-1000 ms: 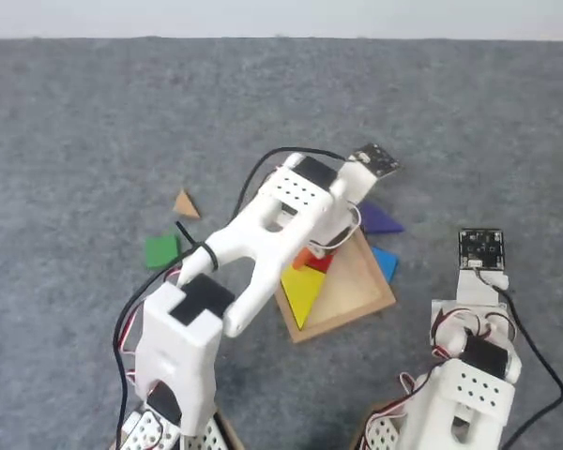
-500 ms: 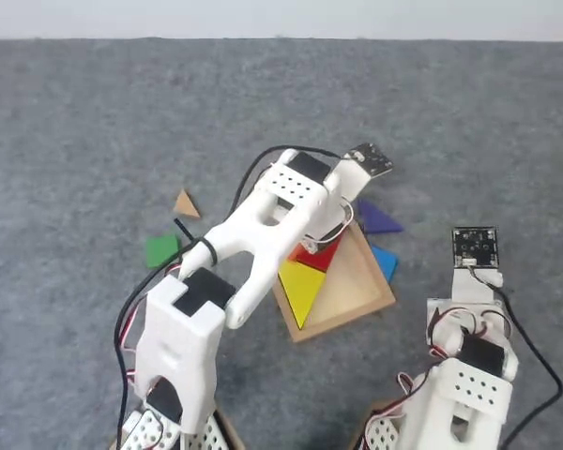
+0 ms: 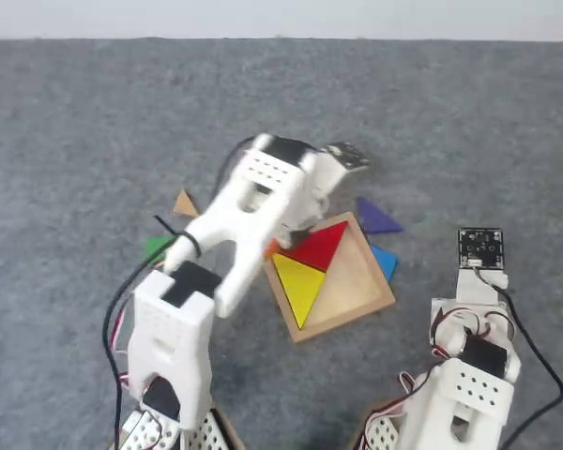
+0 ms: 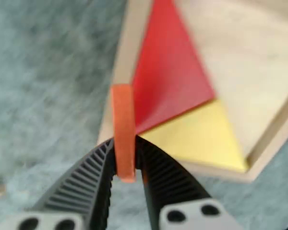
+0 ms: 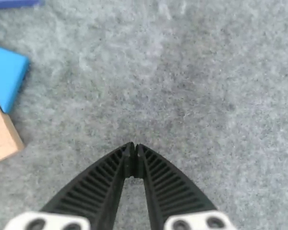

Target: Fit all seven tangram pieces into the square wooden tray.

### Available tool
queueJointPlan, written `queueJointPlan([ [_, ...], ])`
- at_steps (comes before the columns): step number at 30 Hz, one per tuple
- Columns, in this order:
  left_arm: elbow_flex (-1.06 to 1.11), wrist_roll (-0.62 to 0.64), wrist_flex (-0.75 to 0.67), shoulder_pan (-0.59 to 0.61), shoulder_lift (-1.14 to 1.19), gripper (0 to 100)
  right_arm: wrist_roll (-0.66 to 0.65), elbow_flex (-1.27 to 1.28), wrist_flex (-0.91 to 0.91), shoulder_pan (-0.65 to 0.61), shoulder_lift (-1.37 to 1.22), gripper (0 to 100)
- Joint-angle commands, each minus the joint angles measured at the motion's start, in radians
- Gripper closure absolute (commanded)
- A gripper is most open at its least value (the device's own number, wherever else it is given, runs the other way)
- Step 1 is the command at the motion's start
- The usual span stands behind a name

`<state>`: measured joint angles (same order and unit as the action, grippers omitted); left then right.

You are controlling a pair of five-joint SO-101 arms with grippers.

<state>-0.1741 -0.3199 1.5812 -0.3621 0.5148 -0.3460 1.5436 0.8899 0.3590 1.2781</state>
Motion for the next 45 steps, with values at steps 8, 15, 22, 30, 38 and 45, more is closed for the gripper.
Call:
queueJointPlan([
  [8,0.205,-0.374,0.114,0.239,-0.301,99,0.006,-0.028,-0.024,0.008,0.015,97.8],
  [15,0.716,-0.509,-0.114,0.252,-0.614,99,0.006,-0.025,-0.024,-0.021,0.015,97.8],
  [22,0.642,-0.519,-0.222,0.273,-0.423,94,0.006,-0.023,-0.021,-0.033,0.015,97.8],
  [30,0.484,-0.522,-0.227,0.394,-0.305,85,0.006,-0.023,-0.021,-0.038,0.015,97.8],
  [38,0.406,-0.557,-0.221,0.448,-0.305,85,0.006,-0.023,-0.018,-0.038,0.015,97.8],
  [45,0.407,-0.621,-0.196,0.436,-0.307,85,0.006,-0.021,-0.021,-0.038,0.015,97.8],
])
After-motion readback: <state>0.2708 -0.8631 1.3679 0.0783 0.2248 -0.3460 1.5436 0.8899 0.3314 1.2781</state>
